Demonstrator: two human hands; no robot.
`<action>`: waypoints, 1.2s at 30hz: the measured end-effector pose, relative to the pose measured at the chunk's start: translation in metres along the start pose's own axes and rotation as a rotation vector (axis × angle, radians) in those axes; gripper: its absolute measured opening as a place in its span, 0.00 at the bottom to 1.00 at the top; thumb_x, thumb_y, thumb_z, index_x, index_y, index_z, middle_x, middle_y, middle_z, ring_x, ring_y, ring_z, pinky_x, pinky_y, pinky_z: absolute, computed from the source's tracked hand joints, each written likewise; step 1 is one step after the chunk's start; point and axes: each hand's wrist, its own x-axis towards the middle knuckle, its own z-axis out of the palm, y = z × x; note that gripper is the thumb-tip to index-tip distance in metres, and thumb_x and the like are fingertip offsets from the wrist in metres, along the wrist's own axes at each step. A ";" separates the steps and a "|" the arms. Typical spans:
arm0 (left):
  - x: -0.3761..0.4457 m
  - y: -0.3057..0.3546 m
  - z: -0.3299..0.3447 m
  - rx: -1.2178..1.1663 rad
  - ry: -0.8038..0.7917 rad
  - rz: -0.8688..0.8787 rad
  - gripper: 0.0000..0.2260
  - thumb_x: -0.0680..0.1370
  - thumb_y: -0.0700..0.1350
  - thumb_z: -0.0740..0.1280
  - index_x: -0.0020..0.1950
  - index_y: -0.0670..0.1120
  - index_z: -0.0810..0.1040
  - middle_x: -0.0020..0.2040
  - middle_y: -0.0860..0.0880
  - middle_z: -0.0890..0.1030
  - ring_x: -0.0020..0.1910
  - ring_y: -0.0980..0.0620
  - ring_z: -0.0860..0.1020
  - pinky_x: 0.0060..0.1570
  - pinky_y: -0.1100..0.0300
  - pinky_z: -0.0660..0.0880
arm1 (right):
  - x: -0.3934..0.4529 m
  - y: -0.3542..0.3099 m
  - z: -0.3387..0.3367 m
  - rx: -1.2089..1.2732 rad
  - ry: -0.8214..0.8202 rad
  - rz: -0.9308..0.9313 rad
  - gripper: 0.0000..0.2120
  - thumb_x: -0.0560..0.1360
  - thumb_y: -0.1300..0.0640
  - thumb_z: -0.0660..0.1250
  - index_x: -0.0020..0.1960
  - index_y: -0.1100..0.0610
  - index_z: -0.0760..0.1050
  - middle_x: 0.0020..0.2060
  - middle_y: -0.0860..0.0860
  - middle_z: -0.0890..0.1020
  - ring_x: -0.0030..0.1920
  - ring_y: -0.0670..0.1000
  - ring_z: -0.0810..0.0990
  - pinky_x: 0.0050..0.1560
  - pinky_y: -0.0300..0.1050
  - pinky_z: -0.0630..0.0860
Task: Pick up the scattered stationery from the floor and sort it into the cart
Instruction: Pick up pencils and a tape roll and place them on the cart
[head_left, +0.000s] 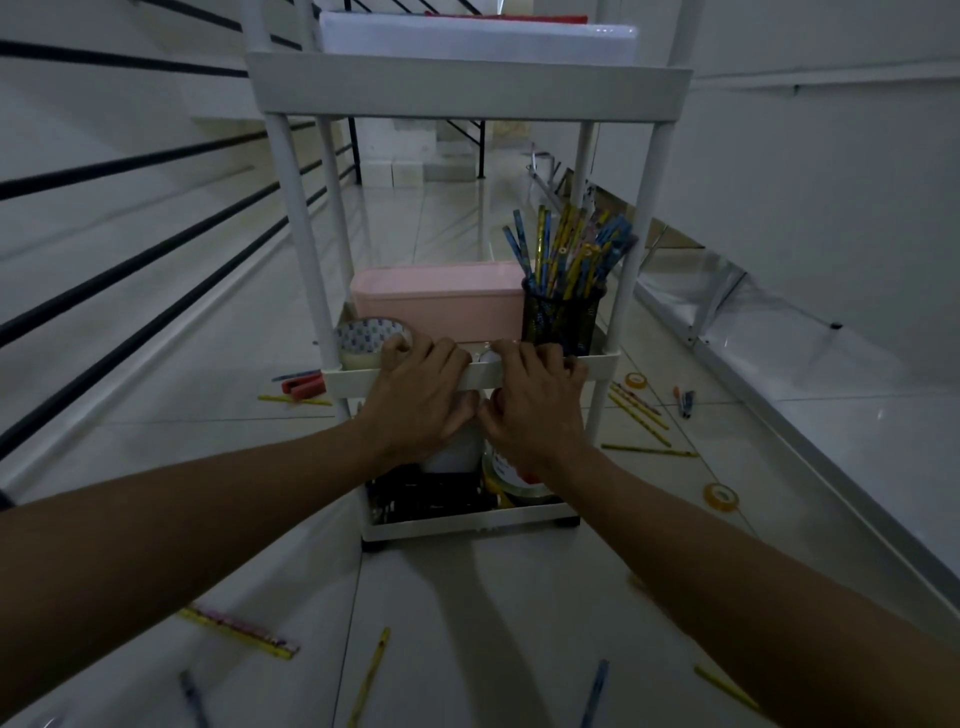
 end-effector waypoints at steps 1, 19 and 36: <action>0.000 0.000 0.000 -0.003 0.000 -0.001 0.16 0.74 0.56 0.59 0.52 0.45 0.77 0.47 0.47 0.78 0.48 0.45 0.75 0.51 0.49 0.60 | 0.001 0.000 0.000 0.016 -0.024 -0.016 0.28 0.66 0.42 0.59 0.62 0.54 0.73 0.51 0.51 0.79 0.51 0.57 0.73 0.50 0.50 0.59; 0.016 0.000 -0.007 -0.011 -0.128 -0.018 0.22 0.70 0.60 0.57 0.49 0.46 0.78 0.49 0.45 0.76 0.48 0.44 0.74 0.49 0.50 0.57 | -0.007 -0.003 -0.002 0.160 0.184 0.050 0.25 0.67 0.48 0.59 0.63 0.53 0.67 0.57 0.53 0.69 0.55 0.56 0.67 0.52 0.49 0.60; -0.079 -0.031 -0.008 -0.433 -0.409 0.382 0.08 0.75 0.48 0.64 0.51 0.48 0.68 0.46 0.46 0.73 0.38 0.51 0.67 0.39 0.59 0.62 | -0.076 -0.042 0.041 0.354 -0.255 -0.409 0.09 0.70 0.52 0.64 0.47 0.56 0.72 0.43 0.56 0.76 0.42 0.57 0.73 0.42 0.50 0.70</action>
